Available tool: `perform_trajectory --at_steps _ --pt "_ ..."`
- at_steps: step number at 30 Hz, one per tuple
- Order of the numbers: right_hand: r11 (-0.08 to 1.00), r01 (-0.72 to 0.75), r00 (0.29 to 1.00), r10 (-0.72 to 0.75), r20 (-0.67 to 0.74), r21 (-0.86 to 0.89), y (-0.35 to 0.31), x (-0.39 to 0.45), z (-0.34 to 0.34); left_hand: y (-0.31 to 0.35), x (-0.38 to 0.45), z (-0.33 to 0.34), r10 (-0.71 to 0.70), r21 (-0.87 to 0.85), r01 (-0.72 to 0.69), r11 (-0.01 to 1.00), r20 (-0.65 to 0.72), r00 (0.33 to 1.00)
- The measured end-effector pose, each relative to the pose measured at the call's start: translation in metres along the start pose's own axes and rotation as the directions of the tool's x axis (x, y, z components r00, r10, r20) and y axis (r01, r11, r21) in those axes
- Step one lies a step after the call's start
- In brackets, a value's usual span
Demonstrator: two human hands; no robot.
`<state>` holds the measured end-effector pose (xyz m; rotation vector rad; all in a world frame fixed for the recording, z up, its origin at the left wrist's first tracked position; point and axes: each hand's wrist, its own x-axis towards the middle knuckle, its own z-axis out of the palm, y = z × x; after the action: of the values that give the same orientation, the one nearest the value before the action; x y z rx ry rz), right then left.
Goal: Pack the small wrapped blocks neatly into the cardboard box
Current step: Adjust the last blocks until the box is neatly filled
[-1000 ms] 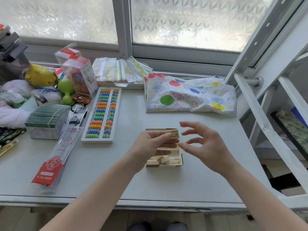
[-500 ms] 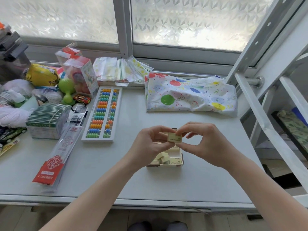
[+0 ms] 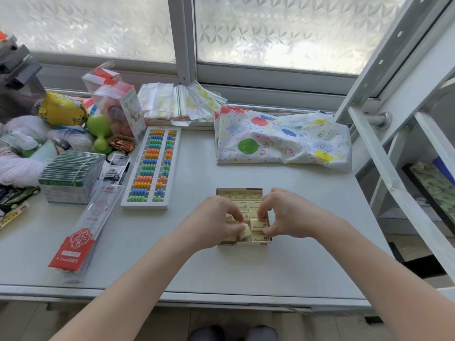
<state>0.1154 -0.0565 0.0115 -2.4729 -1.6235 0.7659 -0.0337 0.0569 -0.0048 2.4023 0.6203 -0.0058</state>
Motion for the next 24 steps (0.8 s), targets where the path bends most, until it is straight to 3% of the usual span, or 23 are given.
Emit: perform_trajectory --at_steps 5,10,13,15,17,19,22,24 --pt "0.997 0.000 1.000 0.002 0.023 -0.083 -0.007 0.007 -0.004 0.000 -0.001 -0.004 0.041 0.001 -0.041 0.999 -0.001 0.999" --pt "1.000 0.010 1.000 -0.010 -0.006 0.021 -0.004 0.008 0.001 -0.005 -0.002 -0.004 0.058 -0.033 -0.058 0.998 -0.012 0.998" --pt "1.000 0.025 1.000 -0.025 -0.001 0.009 0.002 0.007 0.003 -0.006 0.000 -0.004 -0.023 -0.198 0.007 0.980 -0.076 0.997" --pt "0.982 0.047 0.996 -0.031 -0.088 0.184 0.003 0.006 0.001 -0.007 0.002 -0.005 -0.093 -0.375 0.042 0.926 -0.119 0.988" --pt "0.870 0.107 0.983 -0.019 -0.183 0.482 0.000 0.004 0.000 -0.006 0.001 -0.008 -0.130 -0.488 0.054 0.871 -0.124 0.984" --pt "0.774 0.169 0.976 -0.045 -0.213 0.611 -0.003 0.001 0.003 -0.004 -0.002 -0.008 -0.142 -0.571 0.050 0.820 -0.119 0.983" --pt "0.741 0.266 0.938 -0.051 -0.343 0.616 -0.010 -0.004 0.010 0.000 -0.006 -0.009 -0.207 -0.761 0.101 0.641 -0.045 0.977" --pt "0.816 0.384 0.836 -0.109 -0.537 0.432 -0.011 -0.009 0.015 0.001 -0.010 -0.009 -0.246 -0.860 0.187 0.474 0.075 0.966"
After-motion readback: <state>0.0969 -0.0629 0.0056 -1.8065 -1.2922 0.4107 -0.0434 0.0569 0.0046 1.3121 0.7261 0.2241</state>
